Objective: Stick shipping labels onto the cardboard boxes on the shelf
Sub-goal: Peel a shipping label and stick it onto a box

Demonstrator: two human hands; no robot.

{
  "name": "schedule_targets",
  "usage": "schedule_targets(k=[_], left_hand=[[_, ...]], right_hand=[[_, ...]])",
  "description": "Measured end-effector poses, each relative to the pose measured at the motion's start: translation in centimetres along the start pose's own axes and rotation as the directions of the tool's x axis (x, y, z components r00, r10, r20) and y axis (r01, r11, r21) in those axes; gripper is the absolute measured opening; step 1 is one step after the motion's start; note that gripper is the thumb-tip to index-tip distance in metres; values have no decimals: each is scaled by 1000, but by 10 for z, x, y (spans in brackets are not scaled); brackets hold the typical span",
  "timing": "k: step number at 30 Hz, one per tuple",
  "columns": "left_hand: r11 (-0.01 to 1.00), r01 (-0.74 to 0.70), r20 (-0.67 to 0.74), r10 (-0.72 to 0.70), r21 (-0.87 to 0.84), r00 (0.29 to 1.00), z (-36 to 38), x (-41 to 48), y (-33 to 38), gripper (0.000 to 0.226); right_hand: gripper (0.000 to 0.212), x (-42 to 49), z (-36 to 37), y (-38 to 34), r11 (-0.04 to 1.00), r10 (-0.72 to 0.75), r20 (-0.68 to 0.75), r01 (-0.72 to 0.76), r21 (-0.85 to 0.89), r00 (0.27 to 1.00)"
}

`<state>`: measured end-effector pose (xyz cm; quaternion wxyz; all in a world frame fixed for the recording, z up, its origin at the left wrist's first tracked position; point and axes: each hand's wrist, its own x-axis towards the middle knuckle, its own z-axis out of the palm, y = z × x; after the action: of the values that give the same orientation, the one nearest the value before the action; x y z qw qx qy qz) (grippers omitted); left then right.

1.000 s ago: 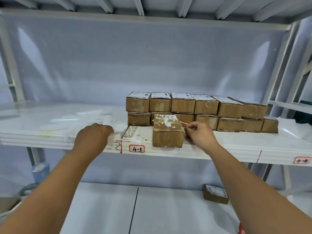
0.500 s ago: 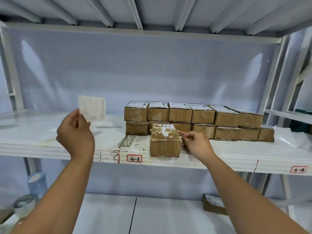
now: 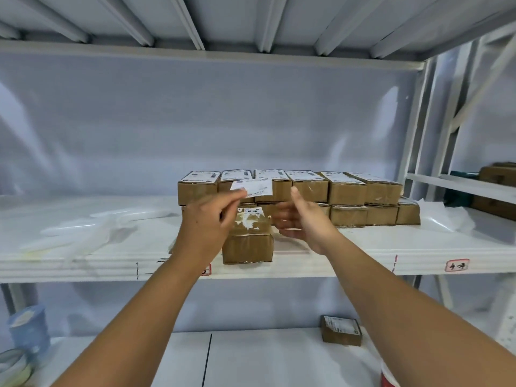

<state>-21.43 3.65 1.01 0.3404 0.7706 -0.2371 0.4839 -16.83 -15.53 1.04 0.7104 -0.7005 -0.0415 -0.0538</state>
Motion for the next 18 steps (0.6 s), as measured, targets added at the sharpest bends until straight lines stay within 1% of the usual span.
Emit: schedule_targets(k=[1, 2, 3, 4, 5, 6, 8, 9, 10, 11, 13, 16, 18], left_hand=[[999, -32, 26, 32, 1, 999, 3, -3, 1, 21], [998, -64, 50, 64, -5, 997, 6, -6, 2, 22], [996, -83, 77, 85, -21, 993, 8, -8, 4, 22], [995, -93, 105, 97, -45, 990, 10, -11, 6, 22], [993, -102, 134, 110, -65, 985, 10, -13, 8, 21], [991, -114, 164, 125, -75, 979, 11, -15, 10, 21], [991, -114, 200, 126, -71, 972, 9, -16, 15, 32], [995, -89, 186, 98, -53, 978, 8, -15, 17, 37], [998, -53, 149, 55, -20, 987, 7, -12, 19, 36], [1000, -11, 96, 9, 21, 995, 5, -7, 21, 31], [993, 77, 2, -78, 86, 997, 2, 5, 24, 20], [980, 191, -45, -189, 56, 981, -4, 25, 26, 24], [971, 241, -27, -241, 5, 970, -8, 34, 26, 28]], right_hand=[[55, 1, 2, -8, 998, -20, 7, 19, 66, 1000], [53, 1, 4, -17, 992, -42, 4, 42, 122, 999], [44, 1, 8, -25, 985, -64, 2, 63, 160, 998], [31, 0, 11, -32, 981, -88, -9, 88, 175, 996], [17, 1, 14, -38, 977, -105, -34, 110, 183, 994], [9, 1, 16, -42, 975, -121, -68, 132, 177, 990], [12, 1, 19, -45, 975, -149, -118, 166, 150, 982], [13, 0, 21, -45, 974, -163, -132, 181, 137, 978], [15, -1, 22, -44, 972, -179, -143, 197, 125, 973], [16, -3, 24, -42, 969, -190, -145, 209, 131, 971], [14, -8, 30, -38, 962, -189, -101, 205, 179, 977], [11, -17, 39, -37, 952, -186, -4, 181, 247, 983], [11, -25, 46, -37, 947, -180, 38, 163, 275, 983]])
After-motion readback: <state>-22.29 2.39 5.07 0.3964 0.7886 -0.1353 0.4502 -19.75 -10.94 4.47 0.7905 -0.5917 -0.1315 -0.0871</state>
